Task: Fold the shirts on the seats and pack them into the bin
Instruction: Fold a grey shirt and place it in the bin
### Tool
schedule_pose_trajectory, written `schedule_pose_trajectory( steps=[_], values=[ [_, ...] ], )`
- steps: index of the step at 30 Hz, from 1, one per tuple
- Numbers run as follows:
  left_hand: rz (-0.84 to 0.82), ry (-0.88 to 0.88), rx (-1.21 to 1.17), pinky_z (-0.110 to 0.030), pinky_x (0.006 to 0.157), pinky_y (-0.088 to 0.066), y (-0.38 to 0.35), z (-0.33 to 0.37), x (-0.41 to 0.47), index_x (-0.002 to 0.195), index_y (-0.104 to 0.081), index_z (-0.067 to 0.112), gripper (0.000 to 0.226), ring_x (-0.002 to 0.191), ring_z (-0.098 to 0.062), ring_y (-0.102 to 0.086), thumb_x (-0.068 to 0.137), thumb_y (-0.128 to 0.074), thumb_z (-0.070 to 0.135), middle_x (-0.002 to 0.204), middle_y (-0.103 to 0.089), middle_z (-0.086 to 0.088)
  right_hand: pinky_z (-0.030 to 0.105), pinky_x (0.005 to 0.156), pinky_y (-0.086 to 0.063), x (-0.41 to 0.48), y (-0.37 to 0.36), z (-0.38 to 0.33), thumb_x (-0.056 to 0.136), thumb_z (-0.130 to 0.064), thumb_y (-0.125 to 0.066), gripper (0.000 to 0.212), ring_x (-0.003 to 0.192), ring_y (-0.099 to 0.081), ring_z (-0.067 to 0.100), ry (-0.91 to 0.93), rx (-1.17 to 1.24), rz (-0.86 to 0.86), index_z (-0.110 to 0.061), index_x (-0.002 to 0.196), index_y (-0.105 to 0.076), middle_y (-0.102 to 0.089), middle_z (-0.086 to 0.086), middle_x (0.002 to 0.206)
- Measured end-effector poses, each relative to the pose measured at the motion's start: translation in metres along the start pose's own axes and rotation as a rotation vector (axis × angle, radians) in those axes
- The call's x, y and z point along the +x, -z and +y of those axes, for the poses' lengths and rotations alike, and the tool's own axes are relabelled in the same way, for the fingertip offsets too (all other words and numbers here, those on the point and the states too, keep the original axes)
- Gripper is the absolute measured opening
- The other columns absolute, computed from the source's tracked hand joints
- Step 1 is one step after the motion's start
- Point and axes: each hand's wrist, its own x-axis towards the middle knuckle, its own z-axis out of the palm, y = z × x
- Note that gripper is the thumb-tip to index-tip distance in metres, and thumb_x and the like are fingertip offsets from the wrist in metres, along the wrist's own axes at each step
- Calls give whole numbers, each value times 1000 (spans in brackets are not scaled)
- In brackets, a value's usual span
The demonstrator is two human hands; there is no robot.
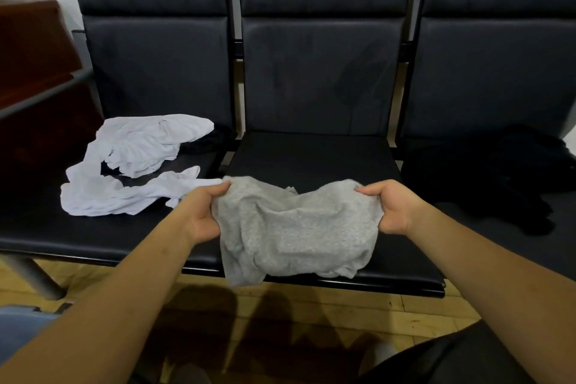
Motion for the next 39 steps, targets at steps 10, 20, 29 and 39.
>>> schedule_pose_trajectory(
  steps=[10, 20, 29, 39],
  values=[
    [-36, -333, -37, -46, 87, -50, -53, 121, 42, 115, -61, 3, 30, 105, -32, -68, 98, -39, 14, 104, -75, -16, 44, 83, -56, 43, -27, -126, 94, -14, -52, 19, 103, -66, 30, 295, 221, 128, -6, 108, -62, -66, 11, 114],
    [-254, -672, -215, -43, 95, -54, -140, 283, 27, 115, -56, 2, 35, 110, -30, -67, 83, -41, 9, 132, -63, -16, 46, 70, -62, 17, -68, -325, 96, -21, -66, 30, 95, -74, 32, 773, 55, 264, -6, 122, -64, -72, 14, 113],
    [-189, -557, -40, -36, 83, -53, -85, 196, 24, 84, -76, 0, 35, 81, -27, -73, 66, -46, 5, 92, -73, -13, 39, 95, -51, 1, -33, -219, 95, -8, -46, 17, 89, -63, 25, 651, 160, 35, -5, 99, -62, -66, 11, 92],
    [-63, -6, 792, -34, 90, -56, 20, 1, 42, 106, -74, 3, 26, 103, -26, -71, 92, -71, 24, 117, -73, -17, 43, 81, -58, 35, 52, -8, 89, 1, -67, 21, 99, -68, 32, -27, -538, 356, 1, 110, -67, -70, 20, 110]
  ],
)
